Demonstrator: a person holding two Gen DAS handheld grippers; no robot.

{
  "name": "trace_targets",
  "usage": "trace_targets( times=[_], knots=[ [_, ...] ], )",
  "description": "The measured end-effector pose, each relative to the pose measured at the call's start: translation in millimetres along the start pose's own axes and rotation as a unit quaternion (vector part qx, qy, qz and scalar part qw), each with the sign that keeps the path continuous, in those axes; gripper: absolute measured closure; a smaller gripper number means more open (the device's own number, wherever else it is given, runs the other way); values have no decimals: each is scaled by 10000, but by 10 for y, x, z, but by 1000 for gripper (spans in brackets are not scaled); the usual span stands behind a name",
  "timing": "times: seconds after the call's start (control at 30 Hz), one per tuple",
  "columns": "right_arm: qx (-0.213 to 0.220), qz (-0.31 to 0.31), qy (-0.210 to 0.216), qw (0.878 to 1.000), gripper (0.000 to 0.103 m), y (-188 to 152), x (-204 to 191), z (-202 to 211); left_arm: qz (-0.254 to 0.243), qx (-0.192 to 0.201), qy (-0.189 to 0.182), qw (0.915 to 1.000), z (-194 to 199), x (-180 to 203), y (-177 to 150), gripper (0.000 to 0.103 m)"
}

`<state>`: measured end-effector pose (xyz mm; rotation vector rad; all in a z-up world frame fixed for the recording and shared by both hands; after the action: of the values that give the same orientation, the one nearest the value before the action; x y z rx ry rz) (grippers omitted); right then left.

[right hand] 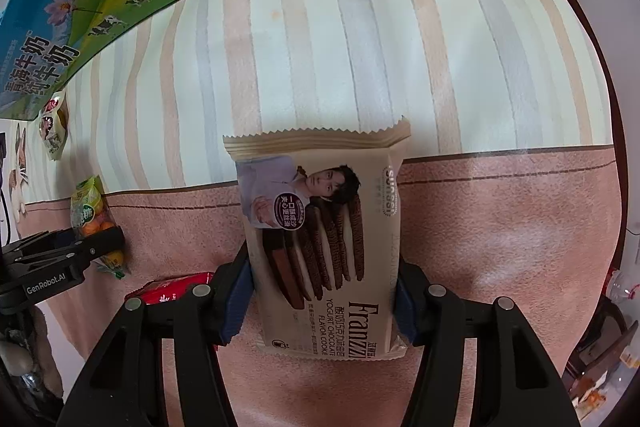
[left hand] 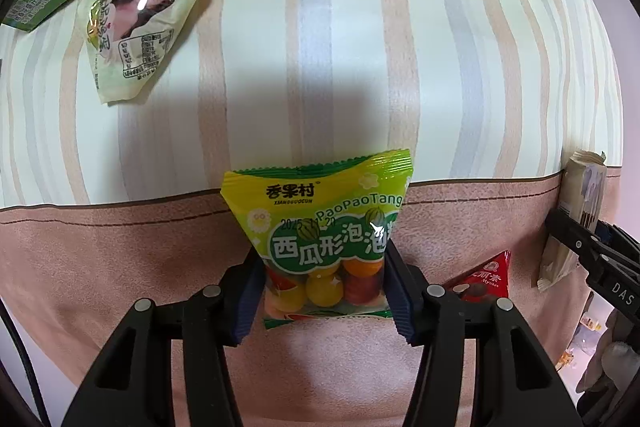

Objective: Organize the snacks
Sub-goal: 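Lift both held packets and carry them toward the box, then lower both packets into the box and open both tools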

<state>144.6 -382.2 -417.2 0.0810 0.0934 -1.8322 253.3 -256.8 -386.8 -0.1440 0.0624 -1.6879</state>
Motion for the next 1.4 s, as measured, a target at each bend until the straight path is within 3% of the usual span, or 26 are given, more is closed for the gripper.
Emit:
trace_targets(
  times=[0.2, 0.5, 0.83, 0.93, 1.07, 1.27, 1.4],
  knots=[
    [107, -35, 259, 9996, 46, -56, -53, 120, -86, -50, -307, 9995, 200, 53, -67, 54],
    [441, 23, 869, 9952, 46, -75, -319, 520, -283, 328, -828, 9956, 780, 203, -129, 54],
    [1214, 608, 1809, 9741, 46, 392, -1054, 1665, -339, 1214, -1332, 9831, 1957, 69, 162, 54],
    [1431, 833, 1953, 9667, 46, 622, -1346, 1936, -346, 1543, -1162, 9806, 2308, -84, 410, 54],
    [1664, 976, 1987, 9609, 46, 1010, -1712, 2106, -385, 1830, -504, 9811, 2548, -368, 890, 53],
    [1594, 865, 1938, 9641, 46, 1586, -2138, 1948, -317, 1619, 364, 9856, 2491, -778, 1605, 53],
    [1411, 706, 1757, 9717, 44, 1831, -2315, 1684, -214, 1139, 591, 9915, 2200, -966, 2011, 51]
  ],
)
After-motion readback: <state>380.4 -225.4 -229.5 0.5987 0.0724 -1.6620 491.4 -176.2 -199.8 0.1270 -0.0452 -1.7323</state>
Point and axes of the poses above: each gripper's, at about its wrist camera, not at the fingertips, and z roughly against the way its jaws point, x to its right, y to its top, the point moved 3 cm from there along -z, roughly the way its jaws point, and after that the axes turned 2 degrees about z, right-handed, at the moved point
